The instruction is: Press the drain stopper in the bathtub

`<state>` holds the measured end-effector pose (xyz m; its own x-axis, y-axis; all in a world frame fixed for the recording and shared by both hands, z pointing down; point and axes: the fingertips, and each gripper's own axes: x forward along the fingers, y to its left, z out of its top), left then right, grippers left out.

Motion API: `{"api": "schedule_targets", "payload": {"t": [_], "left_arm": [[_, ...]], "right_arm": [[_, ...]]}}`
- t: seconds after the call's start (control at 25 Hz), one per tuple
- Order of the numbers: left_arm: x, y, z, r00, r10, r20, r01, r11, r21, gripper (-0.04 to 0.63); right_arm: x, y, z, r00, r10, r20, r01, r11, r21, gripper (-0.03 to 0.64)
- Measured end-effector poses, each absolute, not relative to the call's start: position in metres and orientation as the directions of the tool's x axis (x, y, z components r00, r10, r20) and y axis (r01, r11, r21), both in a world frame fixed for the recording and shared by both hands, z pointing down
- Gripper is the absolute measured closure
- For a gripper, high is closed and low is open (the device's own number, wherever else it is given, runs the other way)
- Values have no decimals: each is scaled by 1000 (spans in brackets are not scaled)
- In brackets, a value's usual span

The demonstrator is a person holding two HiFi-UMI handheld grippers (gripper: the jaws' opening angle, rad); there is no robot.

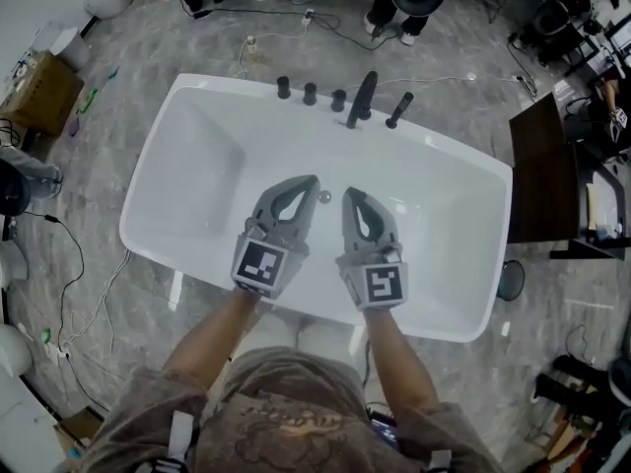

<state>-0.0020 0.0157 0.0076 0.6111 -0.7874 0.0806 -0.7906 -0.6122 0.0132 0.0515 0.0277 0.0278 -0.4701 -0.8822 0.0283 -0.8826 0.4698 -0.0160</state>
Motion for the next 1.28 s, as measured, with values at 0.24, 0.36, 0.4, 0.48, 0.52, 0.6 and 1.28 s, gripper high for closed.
{"api": "schedule_targets", "payload": {"t": [0.24, 0.36, 0.4, 0.48, 0.52, 0.6, 1.28], "left_arm": [[-14, -15, 49, 617, -782, 90, -786, -618, 13, 594], [-19, -27, 77, 618, -780, 99, -784, -620, 16, 594], [-21, -31, 86, 616, -780, 105, -786, -618, 20, 594], [-25, -40, 106, 610, -784, 115, -790, -612, 21, 594], [-26, -44, 116, 607, -786, 118, -793, -609, 22, 594], [-27, -54, 137, 602, -789, 123, -797, -604, 22, 594], [-22, -121, 293, 613, -779, 130, -786, -618, 7, 594]], "right_arm": [[41, -2, 64, -470, -882, 28, -883, 470, -16, 615], [35, -16, 90, -471, -882, 37, -882, 470, -20, 615], [34, -21, 99, -471, -881, 39, -882, 470, -21, 616], [33, -30, 117, -473, -880, 44, -881, 472, -21, 616], [33, -34, 127, -473, -880, 48, -881, 473, -22, 616], [35, -43, 148, -468, -882, 56, -884, 467, -33, 615], [38, -103, 304, -461, -885, 63, -887, 460, -33, 617]]}}
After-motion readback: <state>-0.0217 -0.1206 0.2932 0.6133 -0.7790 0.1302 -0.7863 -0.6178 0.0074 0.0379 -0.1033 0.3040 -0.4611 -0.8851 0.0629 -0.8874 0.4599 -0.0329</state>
